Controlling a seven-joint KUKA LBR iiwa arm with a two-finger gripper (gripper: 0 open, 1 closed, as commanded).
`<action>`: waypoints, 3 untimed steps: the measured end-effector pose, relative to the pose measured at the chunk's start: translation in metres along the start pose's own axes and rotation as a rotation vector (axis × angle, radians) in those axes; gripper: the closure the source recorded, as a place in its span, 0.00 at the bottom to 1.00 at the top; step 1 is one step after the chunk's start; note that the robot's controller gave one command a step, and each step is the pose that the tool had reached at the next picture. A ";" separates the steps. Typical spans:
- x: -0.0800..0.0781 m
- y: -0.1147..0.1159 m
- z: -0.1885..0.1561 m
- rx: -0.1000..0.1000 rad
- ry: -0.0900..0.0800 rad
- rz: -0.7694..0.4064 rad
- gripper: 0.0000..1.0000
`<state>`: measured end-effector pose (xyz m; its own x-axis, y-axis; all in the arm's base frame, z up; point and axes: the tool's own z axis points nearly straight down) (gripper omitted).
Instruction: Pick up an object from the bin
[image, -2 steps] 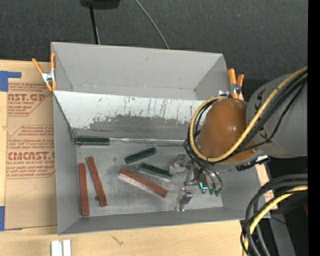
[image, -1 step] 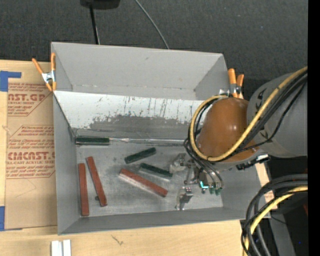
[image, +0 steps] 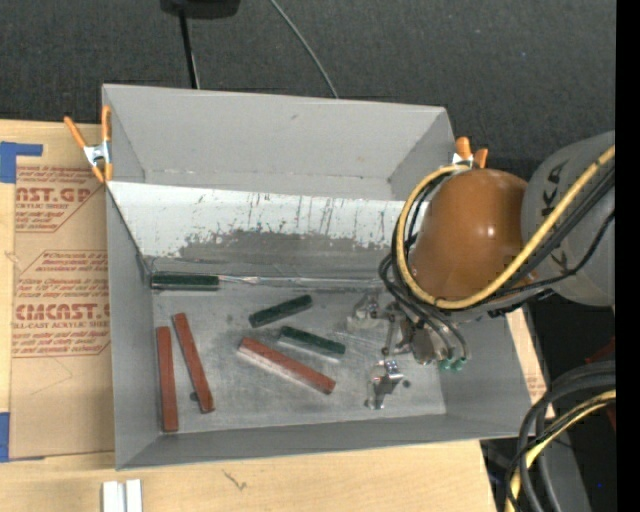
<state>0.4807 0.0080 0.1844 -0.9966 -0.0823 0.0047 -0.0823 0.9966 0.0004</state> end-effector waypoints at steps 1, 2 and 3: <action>-0.027 0.029 0.105 0.003 -0.007 0.033 1.00; -0.030 0.032 0.109 -0.001 -0.025 0.034 0.00; -0.031 0.031 0.108 -0.001 -0.033 0.034 1.00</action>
Offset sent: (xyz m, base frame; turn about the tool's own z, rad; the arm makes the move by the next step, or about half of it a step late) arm 0.0000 0.0000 0.0000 0.0000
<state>0.5086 0.0419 0.0764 -0.9984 -0.0484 -0.0281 -0.0485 0.9988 0.0016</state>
